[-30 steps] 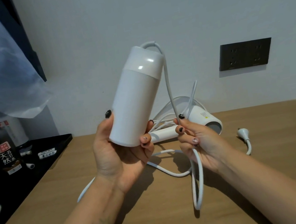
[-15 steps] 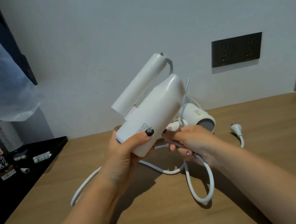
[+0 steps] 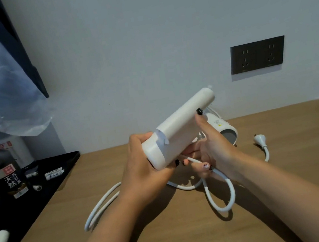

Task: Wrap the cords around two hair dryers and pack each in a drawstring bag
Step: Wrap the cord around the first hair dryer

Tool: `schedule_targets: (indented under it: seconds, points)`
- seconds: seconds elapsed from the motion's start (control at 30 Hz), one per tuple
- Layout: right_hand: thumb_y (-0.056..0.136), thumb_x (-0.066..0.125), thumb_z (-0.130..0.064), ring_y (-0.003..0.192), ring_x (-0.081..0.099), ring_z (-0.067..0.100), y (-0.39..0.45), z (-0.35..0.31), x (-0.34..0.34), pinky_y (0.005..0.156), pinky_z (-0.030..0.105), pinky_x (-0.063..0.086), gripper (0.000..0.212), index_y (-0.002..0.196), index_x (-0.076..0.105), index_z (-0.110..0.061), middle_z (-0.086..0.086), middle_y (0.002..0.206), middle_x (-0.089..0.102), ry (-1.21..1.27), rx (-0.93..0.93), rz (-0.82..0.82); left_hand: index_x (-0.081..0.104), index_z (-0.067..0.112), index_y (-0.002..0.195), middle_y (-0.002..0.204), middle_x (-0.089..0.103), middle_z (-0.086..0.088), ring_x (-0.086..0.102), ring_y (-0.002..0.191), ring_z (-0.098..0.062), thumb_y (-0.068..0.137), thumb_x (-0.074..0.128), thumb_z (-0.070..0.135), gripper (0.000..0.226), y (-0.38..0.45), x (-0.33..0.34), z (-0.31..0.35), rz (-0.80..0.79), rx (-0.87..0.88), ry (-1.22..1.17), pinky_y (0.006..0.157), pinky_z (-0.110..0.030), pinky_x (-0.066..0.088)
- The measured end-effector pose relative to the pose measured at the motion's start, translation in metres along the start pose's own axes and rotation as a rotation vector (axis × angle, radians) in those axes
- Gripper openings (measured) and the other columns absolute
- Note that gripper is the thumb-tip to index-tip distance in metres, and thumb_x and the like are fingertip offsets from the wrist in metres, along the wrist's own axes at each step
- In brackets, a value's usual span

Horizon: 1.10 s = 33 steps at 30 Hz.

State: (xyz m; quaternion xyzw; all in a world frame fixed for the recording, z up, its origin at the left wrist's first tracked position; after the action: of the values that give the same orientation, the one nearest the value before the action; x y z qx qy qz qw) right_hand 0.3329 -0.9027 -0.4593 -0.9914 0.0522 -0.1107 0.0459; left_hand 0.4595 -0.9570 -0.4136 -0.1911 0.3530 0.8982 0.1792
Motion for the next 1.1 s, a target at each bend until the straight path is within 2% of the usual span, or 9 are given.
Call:
schedule_targets:
  seconds: [0.1,0.2,0.37,0.47,0.6,0.67,0.77,0.87,1.1]
  points:
    - [0.053,0.043,-0.095,0.043,0.028,0.012,0.000,-0.001,0.001,0.041,0.021,0.026,0.123,0.117,0.056,0.009,0.020,0.091,0.054,0.005,-0.031,-0.008,0.023,0.044,0.115,0.112,0.038,0.015,0.050,0.101,-0.007,0.064,0.085,0.018,0.084,-0.001,0.003,0.002,0.008,0.055,0.082,0.069,-0.034,0.059]
    - [0.048,0.046,-0.093,0.047,0.028,0.012,-0.004,-0.003,0.008,0.040,0.021,0.028,0.118,0.125,0.056,-0.004,0.014,0.087,0.052,0.034,-0.054,-0.049,0.026,0.039,0.119,0.117,0.036,0.007,0.049,0.102,-0.014,0.064,0.082,0.012,0.082,-0.004,-0.002,0.017,0.068,0.231,0.171,0.069,-0.038,0.056]
    - [0.073,0.055,-0.066,0.049,0.026,0.012,-0.008,-0.010,0.009,0.045,0.023,0.020,0.072,0.113,0.058,-0.007,0.012,0.083,0.050,0.094,-0.187,-0.022,0.034,0.022,0.126,0.124,0.037,0.001,0.047,0.109,-0.017,0.061,0.082,0.007,0.082,-0.010,-0.006,0.038,0.158,0.447,0.289,0.077,-0.029,0.050]
    - [0.065,0.059,-0.057,0.046,0.030,0.009,-0.010,-0.016,0.006,0.042,0.019,0.025,0.068,0.108,0.056,-0.004,0.008,0.071,0.050,0.110,-0.288,0.014,0.030,0.036,0.124,0.120,0.036,0.016,0.047,0.107,-0.002,0.062,0.086,0.012,0.087,-0.007,-0.007,0.028,0.102,0.287,0.097,0.072,-0.019,0.053]
    - [0.052,0.061,-0.051,0.049,0.041,0.014,-0.017,-0.033,-0.011,0.042,0.021,0.030,0.053,0.087,0.056,-0.011,0.009,0.066,0.051,0.042,-0.441,0.136,0.033,0.045,0.120,0.121,0.044,0.018,0.055,0.108,-0.001,0.068,0.086,0.014,0.081,-0.010,0.016,0.004,-0.160,-0.066,-0.357,0.076,-0.023,0.057]
    - [0.041,0.072,-0.052,0.063,0.056,0.018,-0.017,-0.036,-0.021,0.055,0.028,0.043,0.064,0.091,0.057,-0.013,0.006,0.074,0.059,0.010,-0.468,0.166,0.041,0.043,0.120,0.121,0.053,0.006,0.061,0.104,-0.006,0.061,0.087,0.021,0.078,-0.015,0.030,-0.005,-0.284,-0.226,-0.566,0.075,-0.026,0.056]
    - [0.036,0.078,-0.055,0.086,0.056,0.030,-0.015,-0.030,-0.028,0.078,0.047,0.040,0.076,0.098,0.057,-0.016,0.009,0.089,0.060,-0.036,-0.439,0.162,0.050,0.024,0.129,0.119,0.062,-0.010,0.067,0.099,-0.025,0.053,0.082,0.031,0.083,-0.021,0.045,-0.012,-0.419,-0.370,-0.797,0.072,-0.036,0.056]
    - [0.034,0.083,-0.062,0.089,0.057,0.034,-0.014,-0.028,-0.026,0.081,0.050,0.041,0.077,0.096,0.064,-0.020,0.006,0.086,0.066,-0.042,-0.432,0.093,0.049,0.021,0.134,0.122,0.060,-0.016,0.065,0.097,-0.029,0.056,0.082,0.031,0.085,-0.024,0.050,-0.010,-0.479,-0.366,-0.809,0.072,-0.038,0.053]
    - [0.043,0.078,-0.041,0.084,0.070,0.024,-0.020,-0.024,-0.009,0.075,0.039,0.057,0.069,0.103,0.060,-0.011,0.008,0.089,0.072,-0.085,-0.356,-0.057,0.034,0.043,0.139,0.130,0.053,-0.002,0.058,0.116,-0.022,0.054,0.083,0.045,0.098,-0.027,0.052,-0.003,-0.554,-0.286,-0.545,0.094,-0.044,0.054]
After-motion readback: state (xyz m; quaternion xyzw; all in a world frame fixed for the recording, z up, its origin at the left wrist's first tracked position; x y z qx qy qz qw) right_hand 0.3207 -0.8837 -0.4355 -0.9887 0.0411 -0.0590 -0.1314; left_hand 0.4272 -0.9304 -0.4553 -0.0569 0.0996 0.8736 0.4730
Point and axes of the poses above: each hand's wrist, its own y-axis towards the middle knuckle, its own x-axis out of the palm, z = x × y, the point moved 10 cm from there along y, towards the middle knuckle
